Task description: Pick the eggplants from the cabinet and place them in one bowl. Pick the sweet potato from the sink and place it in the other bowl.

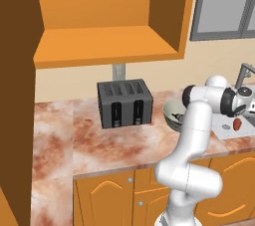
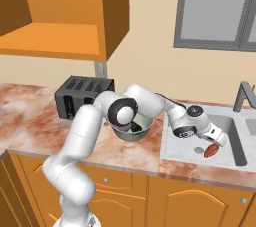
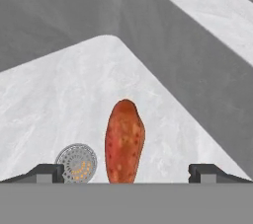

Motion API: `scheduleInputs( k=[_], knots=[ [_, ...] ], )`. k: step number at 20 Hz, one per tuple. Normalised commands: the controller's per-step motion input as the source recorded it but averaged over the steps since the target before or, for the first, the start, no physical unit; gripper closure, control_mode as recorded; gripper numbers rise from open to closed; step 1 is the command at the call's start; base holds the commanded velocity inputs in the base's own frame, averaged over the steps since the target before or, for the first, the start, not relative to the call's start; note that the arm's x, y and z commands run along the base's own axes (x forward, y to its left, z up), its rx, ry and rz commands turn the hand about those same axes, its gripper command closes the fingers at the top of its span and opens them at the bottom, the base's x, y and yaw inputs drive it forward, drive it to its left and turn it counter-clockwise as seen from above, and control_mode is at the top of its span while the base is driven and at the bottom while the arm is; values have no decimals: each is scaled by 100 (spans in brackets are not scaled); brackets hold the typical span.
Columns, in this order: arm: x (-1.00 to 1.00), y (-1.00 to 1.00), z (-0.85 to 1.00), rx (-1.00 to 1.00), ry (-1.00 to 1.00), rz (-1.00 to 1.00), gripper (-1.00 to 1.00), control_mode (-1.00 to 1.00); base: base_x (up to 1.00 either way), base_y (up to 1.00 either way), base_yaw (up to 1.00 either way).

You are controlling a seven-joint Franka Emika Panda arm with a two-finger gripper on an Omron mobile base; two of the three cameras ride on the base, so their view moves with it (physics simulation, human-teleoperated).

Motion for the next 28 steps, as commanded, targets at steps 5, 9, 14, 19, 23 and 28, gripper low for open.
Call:
scheduleInputs(
  k=[5, 9, 14, 19, 23, 28],
  knots=[
    [0, 0, -5, 0, 0, 0, -100, -100, 0, 0, 0],
    [4, -1, -18, 0, 0, 0, -100, -100, 0, 0, 0],
    [12, -9, -20, 0, 0, 0, -100, -100, 0, 0, 0],
    [14, -17, -19, 0, 0, 0, -100, -100, 0, 0, 0],
    [16, -20, -16, 0, 0, 0, -100, -100, 0, 0, 0],
    [15, -14, -21, 3, 0, 0, -100, -100, 0, 0, 0]
  ],
)
